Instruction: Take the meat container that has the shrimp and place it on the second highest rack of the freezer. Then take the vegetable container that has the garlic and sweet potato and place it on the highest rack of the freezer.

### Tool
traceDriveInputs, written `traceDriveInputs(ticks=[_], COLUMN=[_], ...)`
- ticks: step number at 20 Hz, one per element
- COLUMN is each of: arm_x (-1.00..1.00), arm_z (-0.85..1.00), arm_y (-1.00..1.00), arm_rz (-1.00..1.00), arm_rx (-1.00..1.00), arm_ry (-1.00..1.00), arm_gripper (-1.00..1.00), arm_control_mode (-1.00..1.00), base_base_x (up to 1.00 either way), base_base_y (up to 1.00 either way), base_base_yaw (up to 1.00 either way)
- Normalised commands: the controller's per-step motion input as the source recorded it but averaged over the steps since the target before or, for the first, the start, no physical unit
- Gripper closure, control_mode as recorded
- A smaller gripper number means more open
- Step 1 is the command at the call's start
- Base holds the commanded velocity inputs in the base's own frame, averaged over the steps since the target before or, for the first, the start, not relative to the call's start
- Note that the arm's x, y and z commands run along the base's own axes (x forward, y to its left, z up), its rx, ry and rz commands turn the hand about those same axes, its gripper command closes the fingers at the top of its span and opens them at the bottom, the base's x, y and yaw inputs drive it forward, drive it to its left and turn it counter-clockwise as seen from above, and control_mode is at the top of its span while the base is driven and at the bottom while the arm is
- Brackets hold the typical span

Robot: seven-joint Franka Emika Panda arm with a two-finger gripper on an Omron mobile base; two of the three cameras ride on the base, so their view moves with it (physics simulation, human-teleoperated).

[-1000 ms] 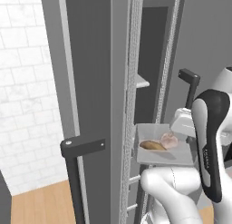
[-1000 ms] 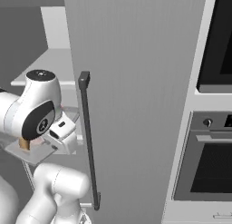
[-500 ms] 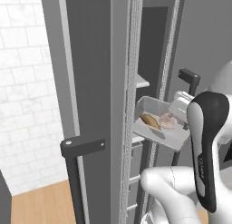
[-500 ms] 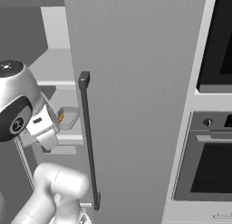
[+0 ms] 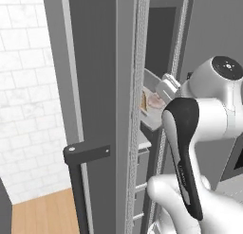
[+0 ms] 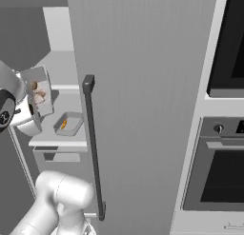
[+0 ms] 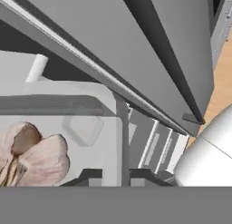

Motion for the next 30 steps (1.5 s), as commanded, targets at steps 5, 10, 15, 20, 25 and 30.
traceDriveInputs(ticks=[5,10,15,20,25,30], arm_x=[1.00,1.00,1.00,0.99,0.89,0.61], arm_z=[0.13,0.04,0.02,0.01,0.00,-0.21], arm_y=[0.38,0.17,0.02,0.15,0.22,0.37], arm_rz=[-0.16,-0.05,0.00,0.00,0.00,0.00], arm_rx=[0.10,0.13,0.16,0.11,0.05,0.00], arm_ry=[0.01,0.09,0.03,0.00,0.00,0.00], arm_gripper=[1.00,1.00,1.00,1.00,1.00,-1.00], arm_control_mode=[-1.00,-1.00,-1.00,-1.00,-1.00,-1.00], base_base_x=[0.00,0.00,0.00,0.00,0.00,0.00], base_base_y=[0.00,0.00,0.00,0.00,0.00,0.00], base_base_yaw=[0.00,0.00,0.00,0.00,0.00,0.00])
